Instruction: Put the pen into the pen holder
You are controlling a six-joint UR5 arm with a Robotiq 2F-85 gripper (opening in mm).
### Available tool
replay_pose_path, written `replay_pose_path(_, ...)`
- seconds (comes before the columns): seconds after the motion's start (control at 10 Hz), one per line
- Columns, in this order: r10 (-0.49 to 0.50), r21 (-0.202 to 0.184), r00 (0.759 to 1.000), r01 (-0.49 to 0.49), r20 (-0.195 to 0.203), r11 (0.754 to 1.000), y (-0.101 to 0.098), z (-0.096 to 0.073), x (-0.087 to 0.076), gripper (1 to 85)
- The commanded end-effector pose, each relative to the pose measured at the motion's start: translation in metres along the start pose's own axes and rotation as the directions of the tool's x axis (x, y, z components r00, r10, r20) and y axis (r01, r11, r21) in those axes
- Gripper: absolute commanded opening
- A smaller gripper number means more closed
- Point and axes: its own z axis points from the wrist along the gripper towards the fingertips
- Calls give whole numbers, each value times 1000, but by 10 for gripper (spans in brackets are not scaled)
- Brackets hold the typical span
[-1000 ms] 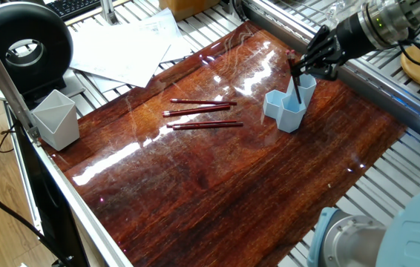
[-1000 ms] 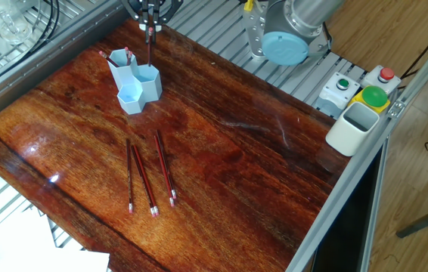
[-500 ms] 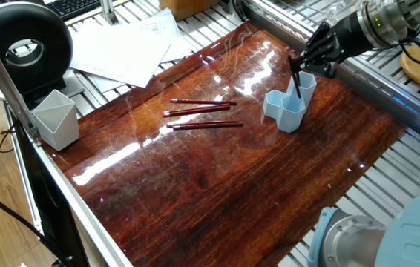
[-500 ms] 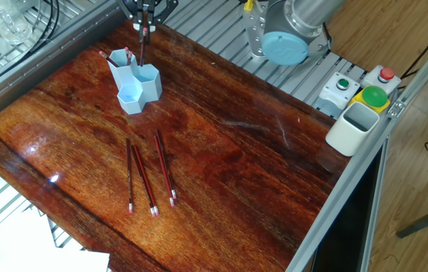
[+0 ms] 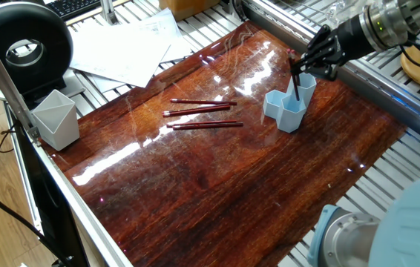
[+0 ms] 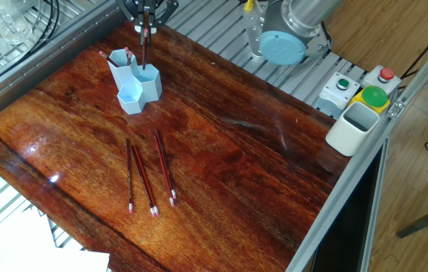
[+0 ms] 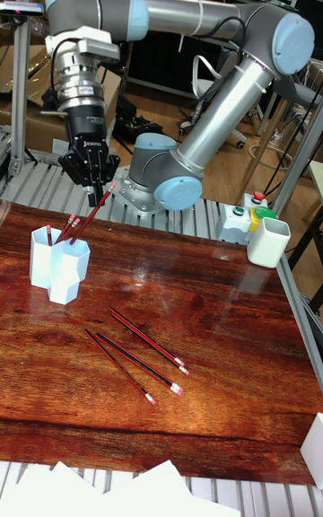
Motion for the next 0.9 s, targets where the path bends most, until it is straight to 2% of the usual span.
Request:
replay_pose_path(0.0,5,3,999,-5,34,1000,1,3,6,10)
replay_pose_path(0.5,-14,-6,997,15,71,1000,4,10,26,10)
replay_pose_path(0.8,-9,-7,996,10,88,1000,6,15,30,10)
